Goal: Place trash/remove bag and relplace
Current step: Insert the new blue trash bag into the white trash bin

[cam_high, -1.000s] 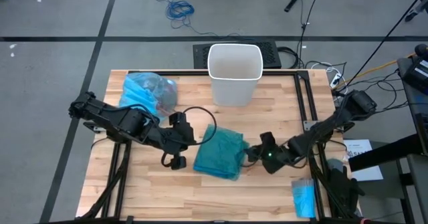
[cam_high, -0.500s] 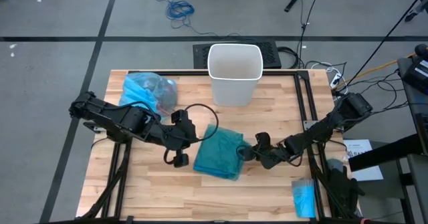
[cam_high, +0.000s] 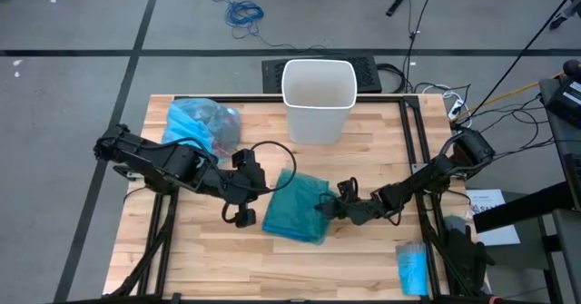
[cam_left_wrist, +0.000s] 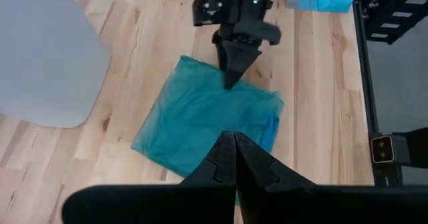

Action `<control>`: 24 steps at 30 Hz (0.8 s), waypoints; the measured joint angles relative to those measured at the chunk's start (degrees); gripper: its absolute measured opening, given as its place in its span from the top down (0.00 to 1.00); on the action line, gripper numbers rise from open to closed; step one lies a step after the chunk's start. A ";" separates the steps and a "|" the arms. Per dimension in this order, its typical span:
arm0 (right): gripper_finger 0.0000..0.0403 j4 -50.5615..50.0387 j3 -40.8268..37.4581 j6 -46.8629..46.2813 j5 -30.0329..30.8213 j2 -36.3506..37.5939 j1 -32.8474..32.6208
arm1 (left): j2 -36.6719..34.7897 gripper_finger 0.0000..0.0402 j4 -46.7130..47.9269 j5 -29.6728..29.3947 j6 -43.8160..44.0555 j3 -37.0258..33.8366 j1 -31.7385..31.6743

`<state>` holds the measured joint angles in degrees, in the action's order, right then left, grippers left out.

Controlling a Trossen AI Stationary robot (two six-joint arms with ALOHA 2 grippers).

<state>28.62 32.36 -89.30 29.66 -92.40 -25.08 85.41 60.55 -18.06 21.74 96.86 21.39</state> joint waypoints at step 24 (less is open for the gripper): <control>1.00 -27.96 15.85 25.97 4.68 28.28 -6.51 | 0.00 1.00 2.60 -0.04 0.39 0.00 0.00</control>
<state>0.65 48.21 -63.33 34.34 -64.12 -31.59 85.41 63.15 -18.11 22.13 96.86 21.39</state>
